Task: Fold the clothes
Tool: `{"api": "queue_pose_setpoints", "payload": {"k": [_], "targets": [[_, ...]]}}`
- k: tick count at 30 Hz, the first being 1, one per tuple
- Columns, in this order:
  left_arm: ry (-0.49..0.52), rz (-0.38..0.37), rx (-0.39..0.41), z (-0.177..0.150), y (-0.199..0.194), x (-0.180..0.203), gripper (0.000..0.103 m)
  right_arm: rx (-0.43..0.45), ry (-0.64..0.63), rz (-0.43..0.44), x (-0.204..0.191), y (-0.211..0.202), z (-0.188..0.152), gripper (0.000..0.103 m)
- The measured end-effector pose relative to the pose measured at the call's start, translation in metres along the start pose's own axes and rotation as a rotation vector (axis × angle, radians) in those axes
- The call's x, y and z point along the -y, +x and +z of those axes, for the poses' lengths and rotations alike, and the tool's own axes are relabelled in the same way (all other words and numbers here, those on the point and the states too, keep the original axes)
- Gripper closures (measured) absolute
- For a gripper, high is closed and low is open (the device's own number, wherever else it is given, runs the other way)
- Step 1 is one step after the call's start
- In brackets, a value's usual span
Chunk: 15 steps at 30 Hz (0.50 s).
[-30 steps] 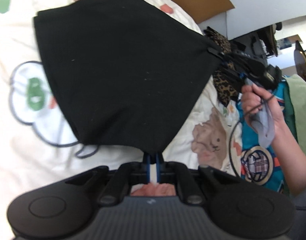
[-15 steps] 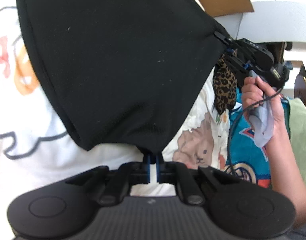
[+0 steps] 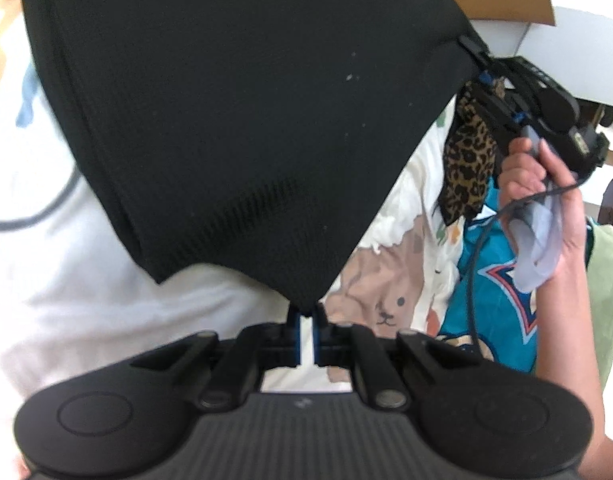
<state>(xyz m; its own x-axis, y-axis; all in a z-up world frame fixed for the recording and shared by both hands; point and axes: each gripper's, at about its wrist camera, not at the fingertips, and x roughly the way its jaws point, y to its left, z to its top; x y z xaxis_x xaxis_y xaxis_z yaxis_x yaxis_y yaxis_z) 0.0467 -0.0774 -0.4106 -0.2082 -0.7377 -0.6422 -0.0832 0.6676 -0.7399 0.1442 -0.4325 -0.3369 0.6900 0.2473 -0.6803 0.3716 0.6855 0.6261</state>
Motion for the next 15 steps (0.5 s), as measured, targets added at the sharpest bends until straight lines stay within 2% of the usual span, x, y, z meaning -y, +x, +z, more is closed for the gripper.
{"api": "queue_pose_setpoints", "payload": {"k": [1,4,8,10,12,15], "targets": [[-0.001,0.003,-0.005,-0.001,0.002,0.001,0.098,0.005,0.0,-0.007,0.0,-0.004,-0.001,0.073],[0.004,0.009,-0.029,-0.004,0.008,0.003,0.103,0.014,0.014,-0.012,0.004,-0.017,-0.005,0.053],[0.028,0.042,-0.053,-0.008,0.008,0.007,0.103,0.001,0.078,0.015,0.016,-0.035,-0.021,0.051],[0.051,0.063,-0.04,-0.004,0.001,0.01,0.1,-0.014,0.105,0.012,0.022,-0.041,-0.033,0.05],[0.072,0.085,-0.009,0.005,-0.011,0.012,0.089,-0.034,0.131,0.01,0.028,-0.045,-0.047,0.05],[0.033,0.075,0.009,0.02,-0.03,0.013,0.087,-0.057,0.159,0.011,0.034,-0.048,-0.063,0.05]]}}
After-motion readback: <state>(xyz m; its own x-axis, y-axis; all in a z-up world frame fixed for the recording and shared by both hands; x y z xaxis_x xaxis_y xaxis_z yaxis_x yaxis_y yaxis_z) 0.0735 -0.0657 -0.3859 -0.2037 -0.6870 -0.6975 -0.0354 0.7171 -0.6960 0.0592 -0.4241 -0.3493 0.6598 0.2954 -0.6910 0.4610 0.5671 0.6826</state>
